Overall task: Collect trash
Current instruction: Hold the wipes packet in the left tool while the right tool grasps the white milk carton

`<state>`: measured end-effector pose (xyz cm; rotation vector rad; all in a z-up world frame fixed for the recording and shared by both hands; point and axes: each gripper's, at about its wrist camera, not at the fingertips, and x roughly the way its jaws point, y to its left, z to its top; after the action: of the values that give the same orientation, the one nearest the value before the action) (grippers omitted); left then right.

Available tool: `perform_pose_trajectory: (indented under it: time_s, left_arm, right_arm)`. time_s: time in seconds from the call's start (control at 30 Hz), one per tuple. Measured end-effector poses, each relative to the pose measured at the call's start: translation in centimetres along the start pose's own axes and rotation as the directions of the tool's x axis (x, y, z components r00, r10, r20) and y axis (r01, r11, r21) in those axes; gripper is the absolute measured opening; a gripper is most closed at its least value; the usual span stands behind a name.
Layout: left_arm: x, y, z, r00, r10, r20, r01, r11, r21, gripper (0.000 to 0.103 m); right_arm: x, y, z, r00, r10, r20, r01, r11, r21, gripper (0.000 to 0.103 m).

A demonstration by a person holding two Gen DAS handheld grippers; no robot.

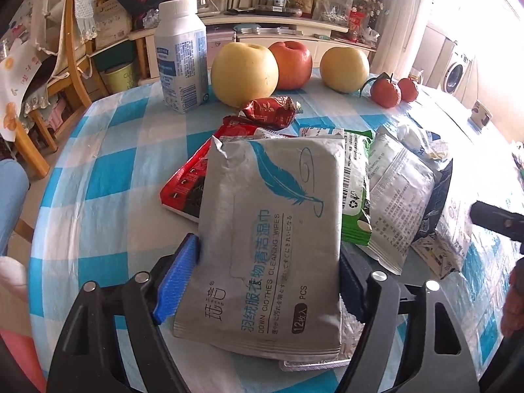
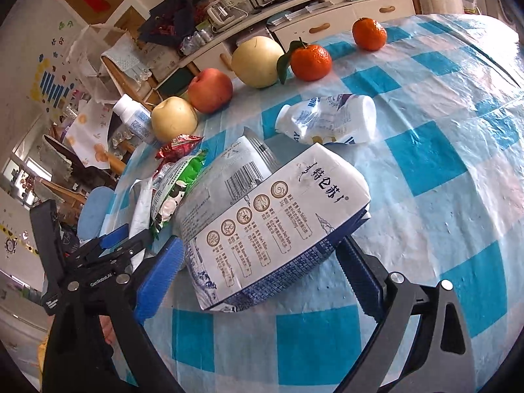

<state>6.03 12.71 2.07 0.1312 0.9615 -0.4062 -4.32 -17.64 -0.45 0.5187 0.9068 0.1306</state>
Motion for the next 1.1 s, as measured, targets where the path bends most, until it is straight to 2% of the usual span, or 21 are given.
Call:
perform_pose_trajectory:
  time_s: [0.1,0.3,0.43,0.6,0.73,0.83,0.97,1.1]
  left_arm:
    - [-0.3,-0.1,-0.3,1.0,0.0,-0.001,0.0,1.0,-0.025,0.075]
    - [-1.3,-0.3,-1.3,1.0,-0.002,0.008,0.002,0.997,-0.082,0.074]
    - [-2.7,-0.9,-2.3,0.999,0.01,0.038,-0.006,0.994,-0.108,0.073]
    - [-4.3,-1.6,-4.0,0.998,-0.011,0.057,0.02,0.986,-0.164,0.073]
    - [-5.5,-1.7,-5.4,0.997,-0.032,0.073,0.047,0.976,-0.212,0.073]
    - [-6.2,-1.8,-5.8,0.996,-0.033,0.084,0.051,0.973,-0.223,0.073]
    - [-7.0,-1.6,-5.8,0.994,-0.019,0.109,0.043,0.974,-0.224,0.073]
    - [-7.5,-1.2,-5.7,0.991,-0.031,0.128,0.06,0.971,-0.23,0.073]
  right_arm:
    - [1.2,0.6,0.4,0.998,-0.06,0.022,0.061,0.996,-0.066,0.095]
    - [2.5,0.7,1.3,0.994,-0.086,0.069,0.093,0.989,-0.119,0.098]
    - [2.9,0.5,1.8,0.995,-0.08,0.065,0.087,0.989,-0.119,0.099]
    - [3.0,-0.1,2.6,0.996,-0.089,0.027,0.092,0.987,-0.131,0.099]
    - [2.1,-0.1,2.7,0.98,-0.198,0.025,0.198,0.957,-0.211,0.099]
    - [1.0,-1.1,2.6,0.964,-0.263,0.041,0.265,0.942,-0.207,0.099]
    - [0.1,-1.5,2.6,0.987,-0.153,0.045,0.157,0.981,-0.111,0.099]
    - [0.4,-0.9,2.3,0.994,-0.082,0.075,0.081,0.997,0.015,0.099]
